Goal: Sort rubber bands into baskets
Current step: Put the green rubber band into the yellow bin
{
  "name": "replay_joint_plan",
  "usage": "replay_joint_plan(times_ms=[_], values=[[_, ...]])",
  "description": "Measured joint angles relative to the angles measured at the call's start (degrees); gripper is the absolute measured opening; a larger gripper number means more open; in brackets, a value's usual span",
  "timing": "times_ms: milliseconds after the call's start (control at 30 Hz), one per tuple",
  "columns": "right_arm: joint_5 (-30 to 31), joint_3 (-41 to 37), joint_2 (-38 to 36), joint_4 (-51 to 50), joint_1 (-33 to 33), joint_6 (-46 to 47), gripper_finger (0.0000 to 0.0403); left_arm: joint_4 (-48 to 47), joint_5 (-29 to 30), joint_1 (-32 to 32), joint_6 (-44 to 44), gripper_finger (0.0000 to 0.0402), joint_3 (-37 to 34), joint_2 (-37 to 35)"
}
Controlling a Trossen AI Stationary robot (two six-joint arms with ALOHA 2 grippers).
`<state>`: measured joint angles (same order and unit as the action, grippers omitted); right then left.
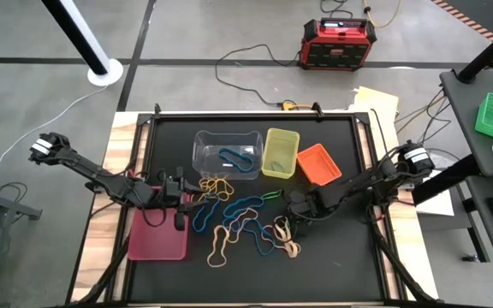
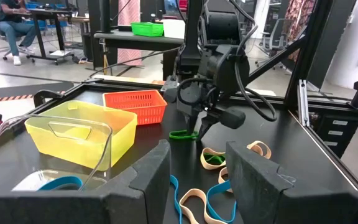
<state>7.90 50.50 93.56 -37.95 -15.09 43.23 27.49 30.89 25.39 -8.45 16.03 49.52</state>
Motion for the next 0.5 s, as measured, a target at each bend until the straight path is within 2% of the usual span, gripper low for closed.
replay_joint_plan(times_ms=[67, 100, 333, 500], values=[[0.42, -0.04, -0.71, -0.15, -0.28, -0.88, 0.0030, 0.00, 0.00, 0.00, 0.00, 0.0139, 0.00, 0.00], [0.69, -0.21, -1.47, -0.24, -0.49, -1.09, 0.0022, 0.00, 0.00, 0.00, 0.00, 0.0139, 0.00, 0.00], [2.75, -0.08, -12.98, -0.57, -0.05, -2.41, 0.0009, 0.09, 0.00, 0.00, 0.00, 0.0139, 0.00, 0.00], [10.42, 1.96, -19.57, -0.18, 5.75, -8.98, 0.0009, 0.20, 0.00, 0.00, 0.21, 0.0139, 0.00, 0.00]])
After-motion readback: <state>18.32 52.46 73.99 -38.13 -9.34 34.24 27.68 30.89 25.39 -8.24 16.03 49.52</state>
